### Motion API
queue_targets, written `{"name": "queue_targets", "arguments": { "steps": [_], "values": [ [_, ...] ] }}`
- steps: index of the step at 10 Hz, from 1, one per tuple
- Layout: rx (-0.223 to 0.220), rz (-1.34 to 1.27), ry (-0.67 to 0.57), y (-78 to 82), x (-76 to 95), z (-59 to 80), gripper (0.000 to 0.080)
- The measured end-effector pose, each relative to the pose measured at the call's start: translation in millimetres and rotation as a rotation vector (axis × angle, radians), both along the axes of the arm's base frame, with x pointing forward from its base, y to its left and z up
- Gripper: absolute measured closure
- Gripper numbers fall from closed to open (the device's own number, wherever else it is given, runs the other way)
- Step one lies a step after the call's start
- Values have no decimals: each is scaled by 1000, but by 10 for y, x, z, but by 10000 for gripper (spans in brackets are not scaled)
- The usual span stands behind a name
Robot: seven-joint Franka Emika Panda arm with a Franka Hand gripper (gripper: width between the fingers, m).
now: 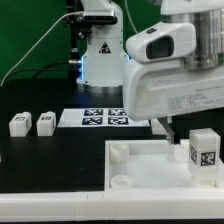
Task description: Assemble one leg
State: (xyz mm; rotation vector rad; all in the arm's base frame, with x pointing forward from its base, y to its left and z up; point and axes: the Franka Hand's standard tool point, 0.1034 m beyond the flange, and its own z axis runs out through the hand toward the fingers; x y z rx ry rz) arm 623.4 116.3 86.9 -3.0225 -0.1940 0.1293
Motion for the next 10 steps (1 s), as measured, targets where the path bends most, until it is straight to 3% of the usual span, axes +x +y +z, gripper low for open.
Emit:
{"name": "queue_targets", "arguments": {
  "steps": [2,7,9,10],
  "values": [
    [4,-2,-4,26,107,-12,150],
    [4,-5,-28,21,143,-36,165],
    [1,-38,-25,17,144,-36,505],
    [-1,-39,-25,1,146,-37,505]
  ]
}}
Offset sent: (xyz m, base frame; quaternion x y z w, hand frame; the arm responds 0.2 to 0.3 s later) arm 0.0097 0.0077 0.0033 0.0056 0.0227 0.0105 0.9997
